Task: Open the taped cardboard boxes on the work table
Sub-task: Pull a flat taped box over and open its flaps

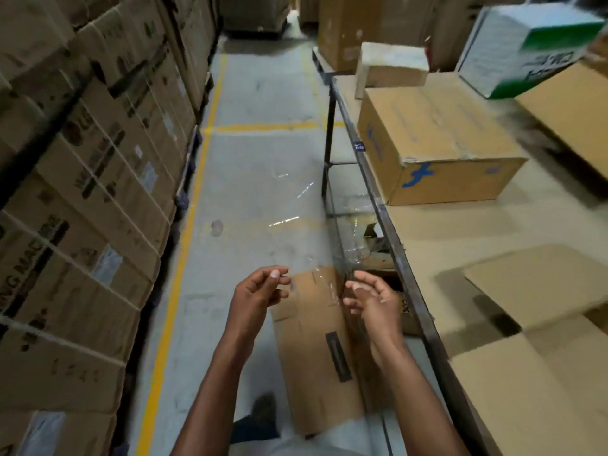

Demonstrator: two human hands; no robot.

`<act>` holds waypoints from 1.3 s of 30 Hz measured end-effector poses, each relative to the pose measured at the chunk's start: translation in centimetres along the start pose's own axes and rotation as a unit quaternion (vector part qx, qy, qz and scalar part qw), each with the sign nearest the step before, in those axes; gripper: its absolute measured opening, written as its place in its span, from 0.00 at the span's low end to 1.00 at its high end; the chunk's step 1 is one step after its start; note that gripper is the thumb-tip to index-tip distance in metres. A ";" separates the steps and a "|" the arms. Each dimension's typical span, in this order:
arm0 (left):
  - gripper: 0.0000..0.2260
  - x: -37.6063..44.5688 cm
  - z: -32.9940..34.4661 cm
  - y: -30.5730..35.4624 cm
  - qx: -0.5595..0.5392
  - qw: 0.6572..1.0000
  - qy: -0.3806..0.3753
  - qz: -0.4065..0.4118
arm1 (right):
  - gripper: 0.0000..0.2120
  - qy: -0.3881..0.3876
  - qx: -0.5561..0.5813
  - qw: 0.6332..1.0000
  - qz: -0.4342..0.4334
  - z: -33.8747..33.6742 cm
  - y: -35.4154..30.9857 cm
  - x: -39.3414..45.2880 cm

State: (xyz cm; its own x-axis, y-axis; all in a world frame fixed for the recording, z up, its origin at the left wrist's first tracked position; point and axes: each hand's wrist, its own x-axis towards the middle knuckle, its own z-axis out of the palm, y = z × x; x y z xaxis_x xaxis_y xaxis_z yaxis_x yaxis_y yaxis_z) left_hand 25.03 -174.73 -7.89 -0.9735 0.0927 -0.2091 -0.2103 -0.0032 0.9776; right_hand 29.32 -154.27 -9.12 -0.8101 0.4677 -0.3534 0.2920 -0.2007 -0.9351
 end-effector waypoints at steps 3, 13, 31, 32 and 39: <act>0.11 8.1 -0.5 3.5 0.003 0.999 -0.046 0.021 | 0.11 0.049 0.034 0.998 -0.016 1.8 -3.0 3.9; 0.10 27.3 9.8 7.8 0.056 0.970 -0.237 0.002 | 0.09 0.245 0.112 0.963 -0.017 1.5 -7.8 18.2; 0.08 57.6 31.4 16.9 0.207 0.894 -0.368 0.149 | 0.24 0.465 0.007 0.885 -0.029 -4.6 -17.9 43.7; 0.08 59.2 32.4 17.1 0.235 0.883 -0.371 0.168 | 0.25 0.479 -0.004 0.878 -0.022 -5.0 -17.9 44.5; 0.10 69.3 39.3 17.8 0.398 0.767 -0.421 0.275 | 0.31 0.550 -0.024 0.833 0.058 -6.4 -18.7 48.1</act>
State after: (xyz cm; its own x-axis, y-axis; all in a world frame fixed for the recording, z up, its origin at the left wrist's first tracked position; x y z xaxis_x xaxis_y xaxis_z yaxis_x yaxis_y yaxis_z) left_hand -42.64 -129.19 -4.06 -0.4207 0.9072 0.0018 0.6600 0.3047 0.6867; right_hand -11.82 -122.48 -8.75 0.1733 0.9582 -0.2277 0.3770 -0.2781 -0.8835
